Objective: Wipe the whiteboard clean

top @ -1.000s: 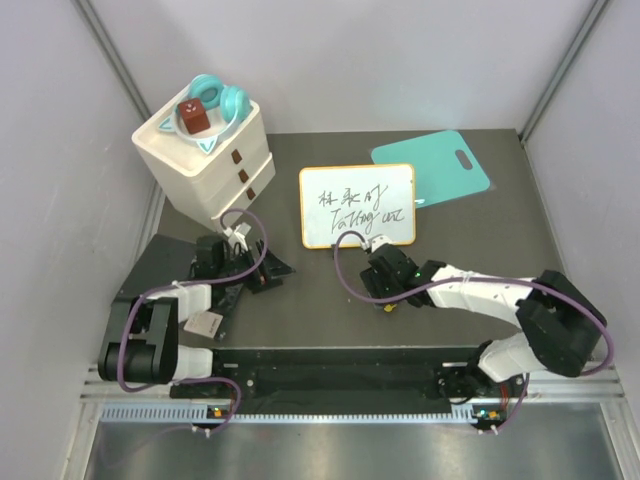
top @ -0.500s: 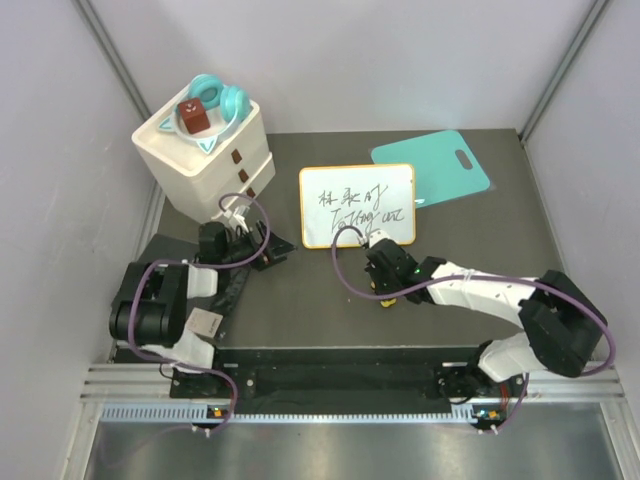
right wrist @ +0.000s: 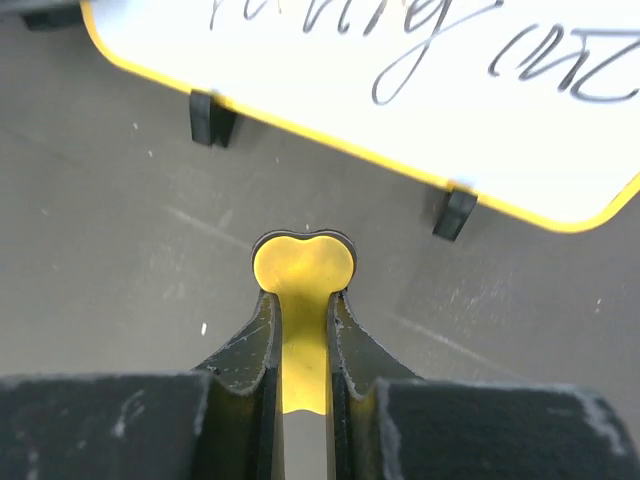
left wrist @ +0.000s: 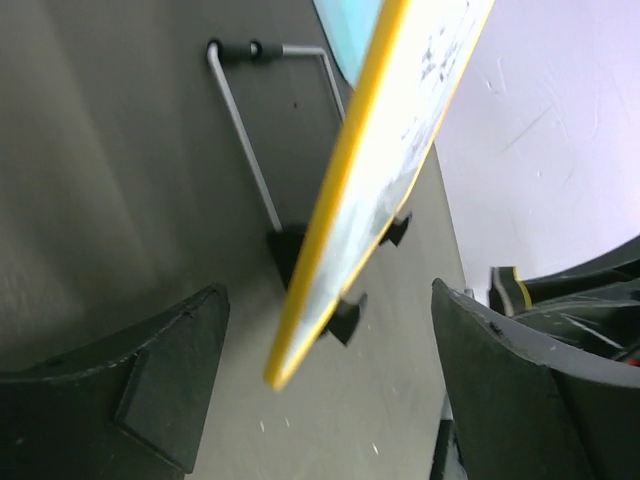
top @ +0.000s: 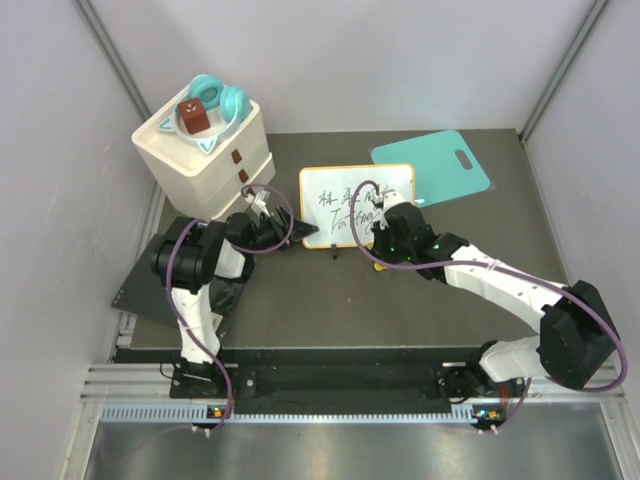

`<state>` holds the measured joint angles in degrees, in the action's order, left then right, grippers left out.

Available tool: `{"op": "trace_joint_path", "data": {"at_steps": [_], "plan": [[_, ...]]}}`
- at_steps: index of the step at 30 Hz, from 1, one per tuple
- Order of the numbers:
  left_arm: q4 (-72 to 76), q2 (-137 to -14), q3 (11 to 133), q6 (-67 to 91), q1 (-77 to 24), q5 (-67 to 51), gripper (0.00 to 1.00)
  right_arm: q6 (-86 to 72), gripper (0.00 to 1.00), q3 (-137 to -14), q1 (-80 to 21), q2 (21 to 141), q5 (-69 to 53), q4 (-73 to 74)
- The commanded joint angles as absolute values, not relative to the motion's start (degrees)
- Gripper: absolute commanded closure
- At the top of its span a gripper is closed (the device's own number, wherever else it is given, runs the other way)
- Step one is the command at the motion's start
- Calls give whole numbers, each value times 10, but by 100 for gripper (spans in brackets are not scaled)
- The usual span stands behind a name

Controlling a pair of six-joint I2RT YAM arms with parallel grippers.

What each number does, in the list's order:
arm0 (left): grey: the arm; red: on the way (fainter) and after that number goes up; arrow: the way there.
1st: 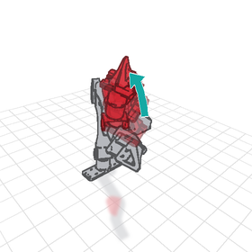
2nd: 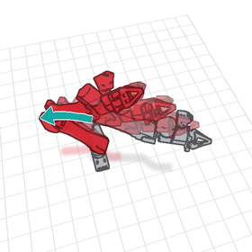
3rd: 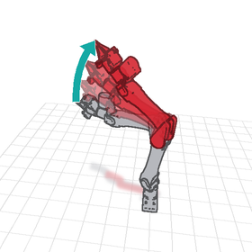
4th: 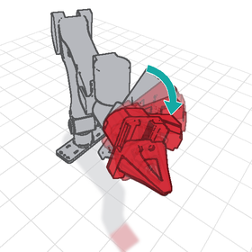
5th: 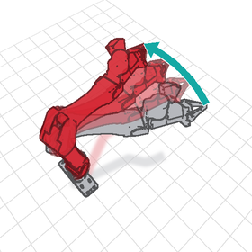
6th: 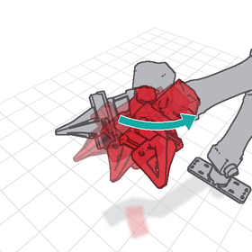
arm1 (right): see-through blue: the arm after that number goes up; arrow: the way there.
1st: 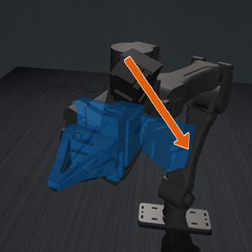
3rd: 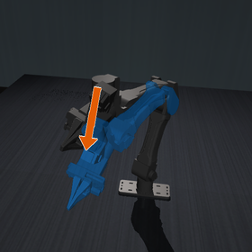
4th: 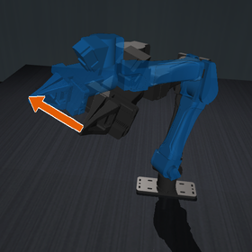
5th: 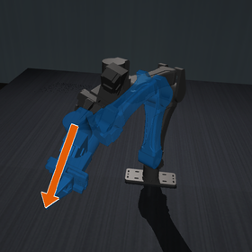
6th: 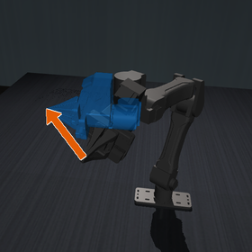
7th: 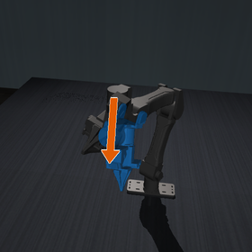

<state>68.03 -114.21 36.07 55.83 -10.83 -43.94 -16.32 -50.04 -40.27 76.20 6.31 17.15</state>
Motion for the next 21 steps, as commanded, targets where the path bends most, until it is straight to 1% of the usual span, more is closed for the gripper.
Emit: {"op": "trace_joint_path", "data": {"at_steps": [1, 4, 9, 12, 13, 15, 16, 17, 18, 19, 21], "plan": [[775, -1189, 403, 574, -117, -426, 16, -162, 100, -548, -388, 779, 33, 139], [803, -1227, 423, 593, -120, -431, 22, -163, 100, -557, -381, 790, 33, 123], [890, -1269, 430, 618, -124, -432, 27, -169, 100, -571, -358, 809, 20, 91], [905, -1281, 437, 625, -125, -437, 39, -166, 100, -580, -349, 825, 26, 76], [907, -1282, 438, 626, -127, -439, 46, -164, 100, -579, -346, 831, 28, 69], [916, -1288, 440, 630, -127, -443, 51, -167, 100, -571, -331, 833, 28, 46], [918, -1289, 441, 631, -128, -446, 53, -172, 100, -552, -321, 833, 20, 4], [919, -1292, 443, 631, -129, -450, 60, -186, 100, -543, -309, 835, 6, -22], [930, -1293, 443, 634, -130, -453, 64, -195, 100, -536, -296, 838, -17, -37], [936, -1296, 444, 635, -130, -458, 67, -199, 100, -527, -277, 842, -21, -61], [947, -1298, 439, 639, -129, -461, 73, -193, 100, -529, -270, 854, -6, -67]]}}
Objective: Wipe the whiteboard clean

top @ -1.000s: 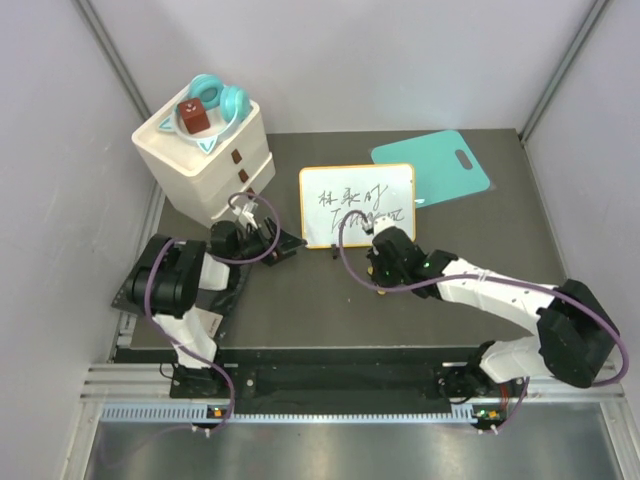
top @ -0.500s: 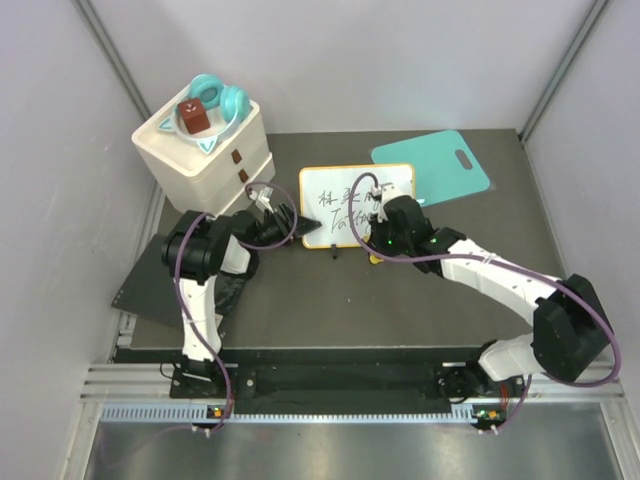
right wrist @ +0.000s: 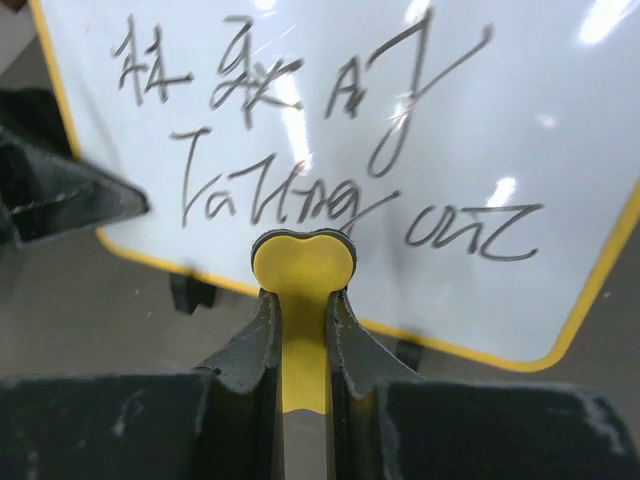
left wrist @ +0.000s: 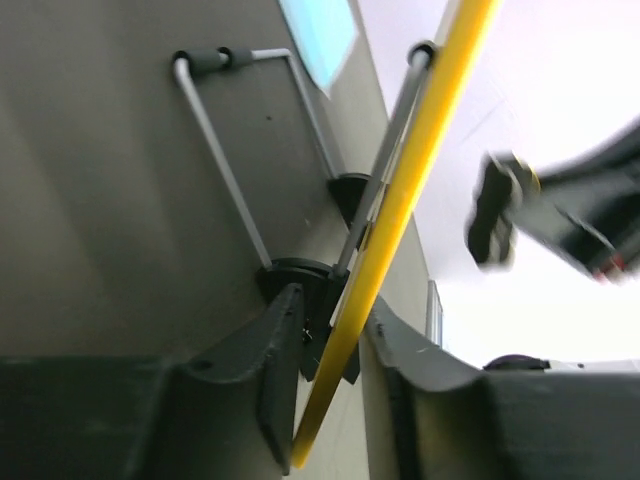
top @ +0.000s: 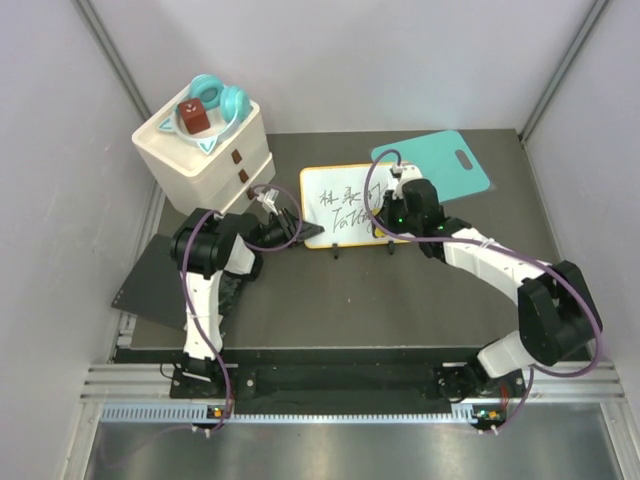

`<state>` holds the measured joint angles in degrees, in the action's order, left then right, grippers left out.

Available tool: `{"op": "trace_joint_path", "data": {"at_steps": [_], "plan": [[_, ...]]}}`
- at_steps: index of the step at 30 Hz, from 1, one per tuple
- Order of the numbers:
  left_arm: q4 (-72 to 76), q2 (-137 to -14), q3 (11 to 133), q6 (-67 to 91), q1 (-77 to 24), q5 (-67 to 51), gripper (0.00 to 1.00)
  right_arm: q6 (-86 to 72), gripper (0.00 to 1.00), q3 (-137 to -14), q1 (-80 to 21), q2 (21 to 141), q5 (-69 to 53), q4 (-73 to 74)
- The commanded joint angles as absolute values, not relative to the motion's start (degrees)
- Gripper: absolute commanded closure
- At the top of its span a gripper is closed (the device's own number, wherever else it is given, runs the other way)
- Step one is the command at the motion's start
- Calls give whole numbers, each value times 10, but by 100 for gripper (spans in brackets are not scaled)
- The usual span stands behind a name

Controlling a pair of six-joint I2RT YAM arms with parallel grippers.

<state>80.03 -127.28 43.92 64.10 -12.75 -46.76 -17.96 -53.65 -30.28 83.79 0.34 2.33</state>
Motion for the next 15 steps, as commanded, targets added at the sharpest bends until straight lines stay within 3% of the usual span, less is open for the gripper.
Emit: {"op": "trace_joint_path", "data": {"at_steps": [1, 8, 15], "plan": [[950, -1296, 438, 638, -130, -465, 75, -183, 100, -530, -271, 858, -2, -69], [955, -1288, 421, 613, -131, -482, 78, -151, 100, -567, -270, 922, 135, -70], [955, -1286, 424, 601, -135, -514, 79, -143, 100, -578, -285, 985, 158, -141]]}}
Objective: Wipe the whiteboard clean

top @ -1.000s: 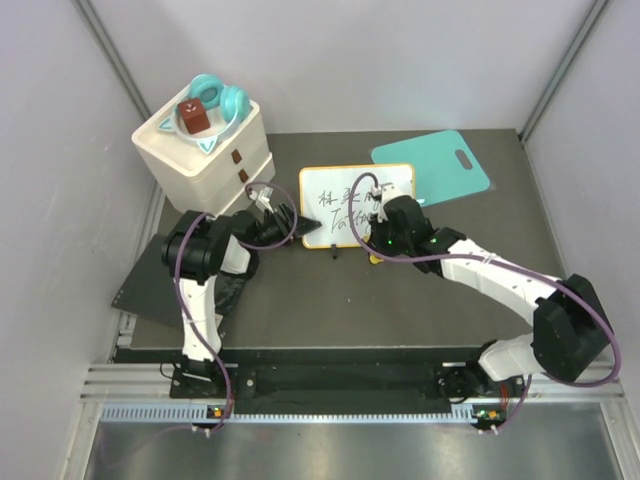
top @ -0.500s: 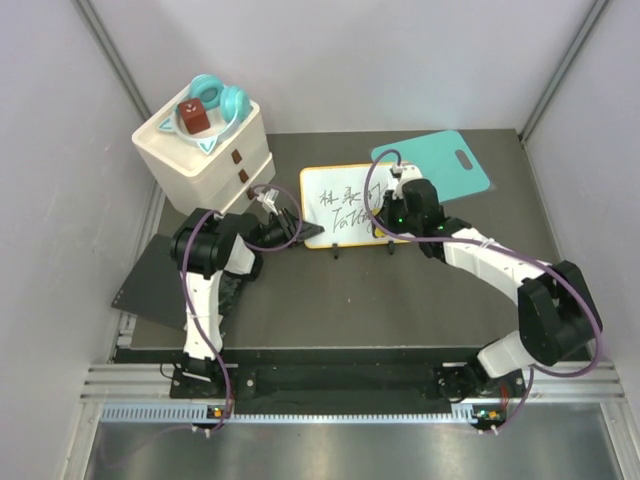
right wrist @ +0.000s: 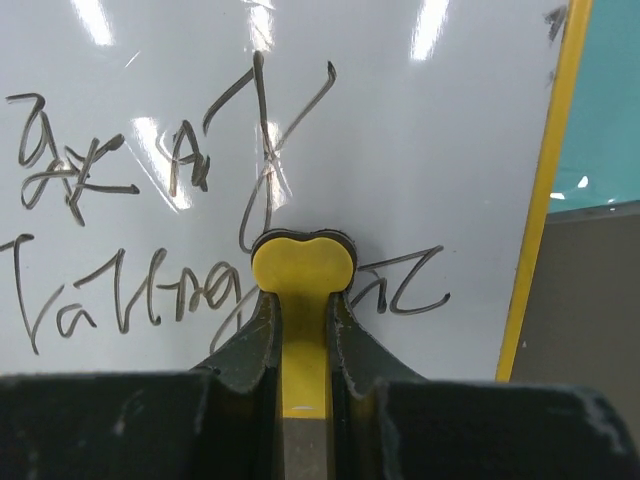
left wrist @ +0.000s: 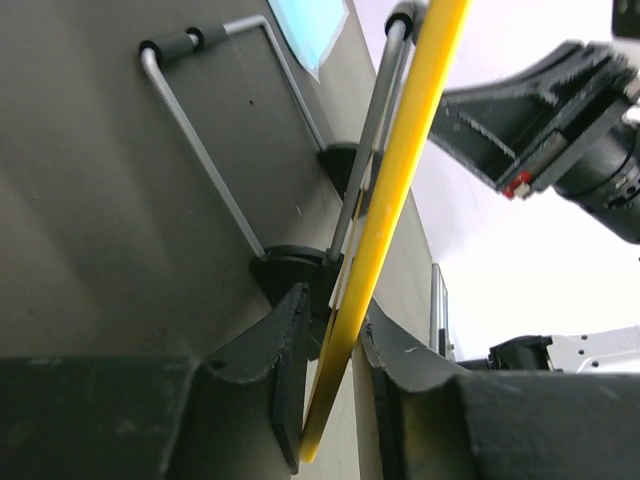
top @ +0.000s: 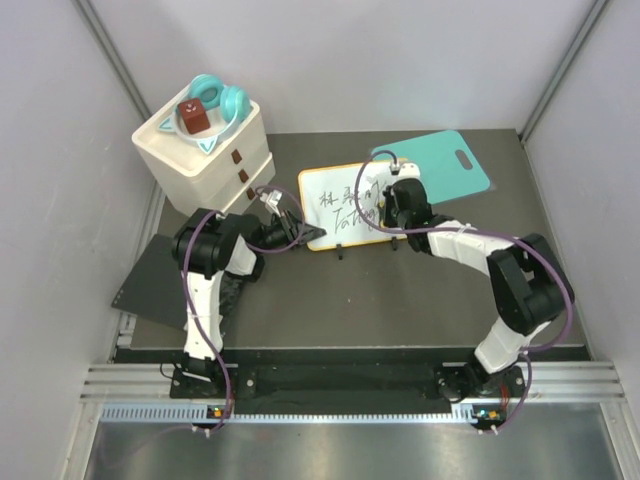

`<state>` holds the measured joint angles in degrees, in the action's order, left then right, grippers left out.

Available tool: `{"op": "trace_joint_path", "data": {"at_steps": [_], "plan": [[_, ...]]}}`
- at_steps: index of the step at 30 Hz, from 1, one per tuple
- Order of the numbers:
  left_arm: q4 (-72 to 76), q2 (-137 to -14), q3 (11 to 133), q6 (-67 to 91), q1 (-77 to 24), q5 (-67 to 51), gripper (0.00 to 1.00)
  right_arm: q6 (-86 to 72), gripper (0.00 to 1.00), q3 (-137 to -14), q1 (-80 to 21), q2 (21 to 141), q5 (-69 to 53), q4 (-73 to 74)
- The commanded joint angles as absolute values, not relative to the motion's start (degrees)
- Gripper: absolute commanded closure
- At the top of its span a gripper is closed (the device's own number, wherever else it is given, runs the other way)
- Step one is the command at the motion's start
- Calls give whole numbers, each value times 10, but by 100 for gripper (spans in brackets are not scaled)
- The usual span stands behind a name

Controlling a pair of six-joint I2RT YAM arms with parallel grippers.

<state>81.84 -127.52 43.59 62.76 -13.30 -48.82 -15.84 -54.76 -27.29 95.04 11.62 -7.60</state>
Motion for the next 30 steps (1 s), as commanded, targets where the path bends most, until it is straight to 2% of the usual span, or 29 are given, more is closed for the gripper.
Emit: {"op": "trace_joint_path", "data": {"at_steps": [1, 10, 16, 21, 25, 30], "plan": [[953, -1283, 425, 599, -135, -519, 79, -139, 100, -578, -293, 991, 161, -161], [954, -1281, 436, 605, -141, -548, 78, -119, 100, -562, -420, 1054, 165, -269], [955, -1280, 442, 611, -143, -557, 79, -129, 100, -580, -461, 1098, 180, -294], [969, -1284, 446, 624, -144, -572, 79, -84, 100, -605, -456, 1099, 302, -260], [970, -1284, 446, 626, -143, -574, 79, -165, 100, -643, -401, 1100, 301, -143], [969, -1281, 445, 628, -143, -579, 79, -240, 100, -596, -314, 1056, 258, -117]]}}
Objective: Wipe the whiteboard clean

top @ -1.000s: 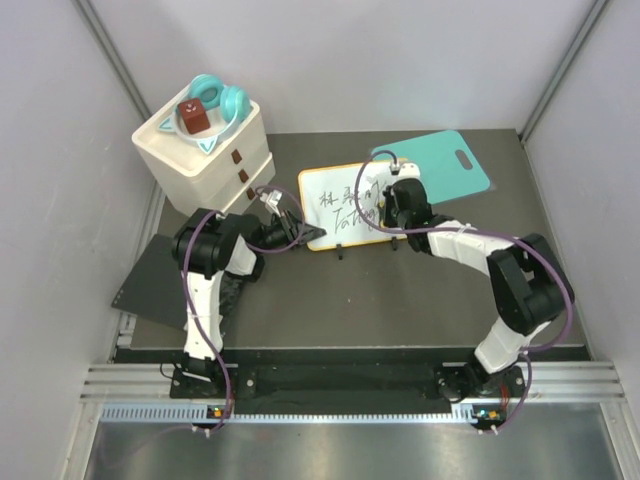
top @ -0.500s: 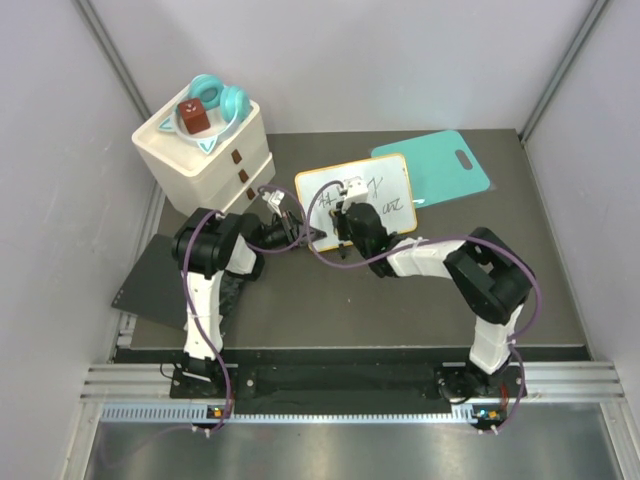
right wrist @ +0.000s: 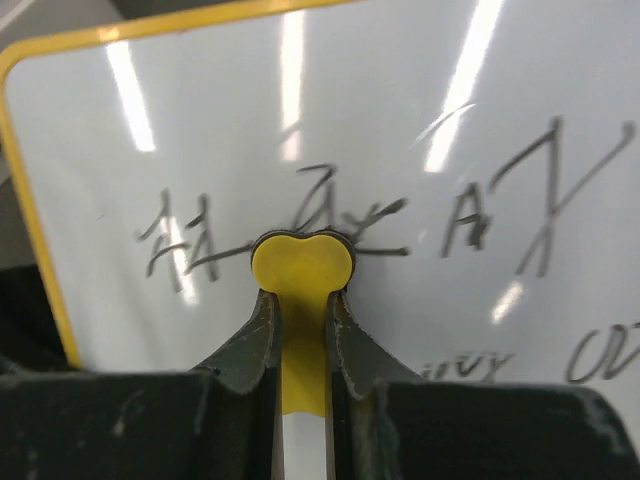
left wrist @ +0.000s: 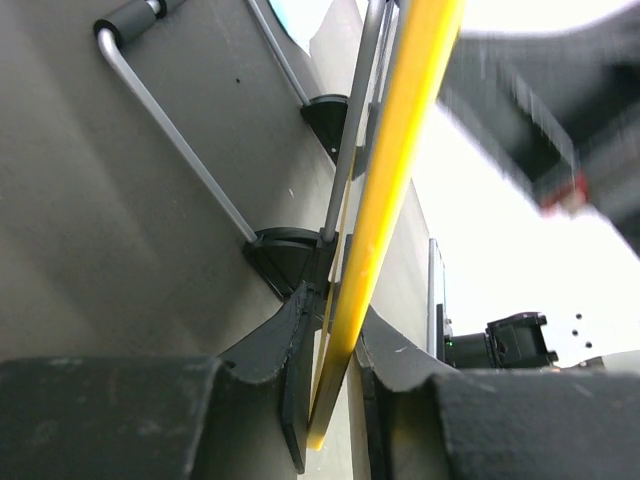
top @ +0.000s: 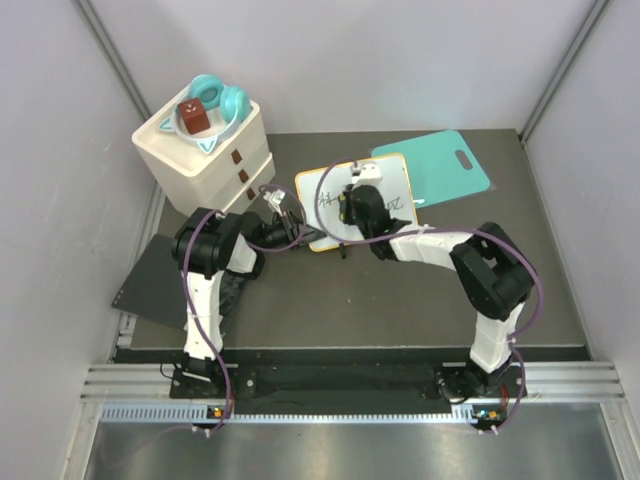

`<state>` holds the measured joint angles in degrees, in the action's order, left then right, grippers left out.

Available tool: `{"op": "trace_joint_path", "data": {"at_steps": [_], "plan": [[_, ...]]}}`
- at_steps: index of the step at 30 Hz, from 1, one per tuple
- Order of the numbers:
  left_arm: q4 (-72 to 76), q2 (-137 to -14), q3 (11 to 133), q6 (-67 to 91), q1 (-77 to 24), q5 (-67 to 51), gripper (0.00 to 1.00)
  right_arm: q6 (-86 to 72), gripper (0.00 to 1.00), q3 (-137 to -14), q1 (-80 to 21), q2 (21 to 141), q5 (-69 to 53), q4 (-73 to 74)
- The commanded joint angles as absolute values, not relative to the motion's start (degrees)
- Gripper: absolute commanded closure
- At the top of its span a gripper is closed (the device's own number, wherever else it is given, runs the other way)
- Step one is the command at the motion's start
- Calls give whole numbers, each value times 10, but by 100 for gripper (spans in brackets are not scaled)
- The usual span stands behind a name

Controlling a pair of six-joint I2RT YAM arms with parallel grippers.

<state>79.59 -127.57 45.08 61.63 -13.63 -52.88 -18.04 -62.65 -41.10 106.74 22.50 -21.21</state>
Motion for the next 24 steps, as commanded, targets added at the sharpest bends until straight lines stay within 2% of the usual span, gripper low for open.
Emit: {"op": "trace_joint_path", "data": {"at_steps": [1, 6, 13, 24], "plan": [[969, -1281, 445, 627, -143, -581, 79, -245, 100, -591, -306, 1047, 261, -114], [971, -1285, 444, 629, -143, -580, 79, -224, 100, -566, -294, 1014, 268, -117], [970, -1285, 443, 631, -144, -584, 78, -246, 100, -531, -320, 1020, 145, -150], [969, -1280, 433, 631, -144, -577, 78, -236, 100, -614, -460, 1110, 124, -93]]}}
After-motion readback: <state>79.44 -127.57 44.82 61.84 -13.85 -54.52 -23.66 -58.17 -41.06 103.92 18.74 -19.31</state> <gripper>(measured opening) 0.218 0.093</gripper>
